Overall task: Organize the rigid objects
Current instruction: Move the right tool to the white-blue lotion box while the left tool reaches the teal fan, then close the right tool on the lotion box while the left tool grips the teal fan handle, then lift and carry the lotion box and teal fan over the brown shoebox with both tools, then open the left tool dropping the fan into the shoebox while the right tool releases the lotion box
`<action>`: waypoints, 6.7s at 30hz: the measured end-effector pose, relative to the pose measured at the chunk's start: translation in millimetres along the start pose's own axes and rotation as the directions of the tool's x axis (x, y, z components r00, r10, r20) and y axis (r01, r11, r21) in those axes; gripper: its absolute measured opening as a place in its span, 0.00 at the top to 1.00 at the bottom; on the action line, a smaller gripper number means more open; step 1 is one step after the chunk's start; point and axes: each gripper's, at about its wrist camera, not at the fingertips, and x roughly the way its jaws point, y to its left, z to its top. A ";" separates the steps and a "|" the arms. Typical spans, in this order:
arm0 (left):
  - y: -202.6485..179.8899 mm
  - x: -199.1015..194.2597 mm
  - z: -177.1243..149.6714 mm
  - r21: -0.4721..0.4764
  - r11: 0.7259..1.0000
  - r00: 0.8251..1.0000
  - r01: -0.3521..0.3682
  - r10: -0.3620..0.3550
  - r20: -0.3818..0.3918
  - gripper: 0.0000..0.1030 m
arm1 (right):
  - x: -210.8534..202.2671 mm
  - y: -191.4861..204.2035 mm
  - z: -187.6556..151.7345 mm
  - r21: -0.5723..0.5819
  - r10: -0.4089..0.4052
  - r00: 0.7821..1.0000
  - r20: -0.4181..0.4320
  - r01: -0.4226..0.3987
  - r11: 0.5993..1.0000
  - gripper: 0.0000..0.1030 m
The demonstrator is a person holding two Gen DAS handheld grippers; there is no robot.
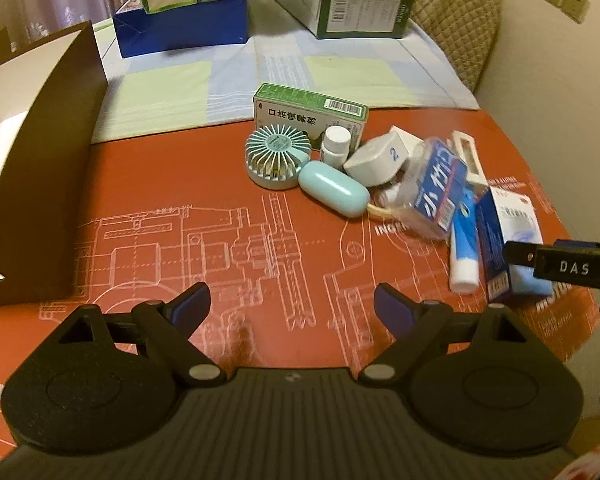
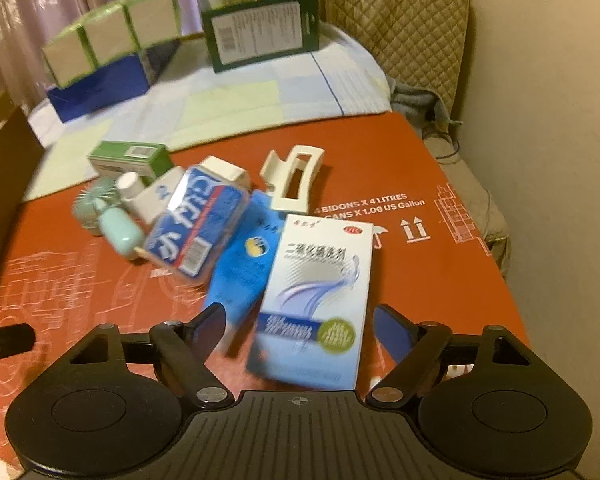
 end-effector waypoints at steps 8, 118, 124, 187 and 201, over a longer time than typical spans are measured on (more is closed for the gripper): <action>-12.2 30.5 21.6 -0.040 0.999 1.000 0.001 -0.002 -0.014 0.16 | 34.7 -13.3 11.7 -0.029 -0.004 0.997 -0.072 0.002 1.000 0.35; 64.8 -84.1 8.0 -0.066 0.997 0.980 -0.037 0.050 0.195 0.73 | -34.2 87.4 41.8 -0.219 0.407 0.912 -0.041 -0.406 0.887 0.41; 133.5 -120.6 6.7 -0.099 0.992 0.965 -0.076 0.098 0.243 0.73 | -46.7 186.9 41.4 -0.271 0.517 0.854 -0.060 -0.513 0.815 0.41; 344.9 -27.8 51.3 -0.066 0.989 0.991 -0.133 0.132 -0.018 0.62 | 63.6 466.2 48.9 -0.594 0.345 0.921 -0.181 -0.381 0.708 0.34; 335.6 -44.7 51.4 -0.068 0.988 0.990 -0.137 0.139 0.021 0.62 | 50.8 454.0 46.6 -0.580 0.373 0.913 -0.166 -0.397 0.712 0.34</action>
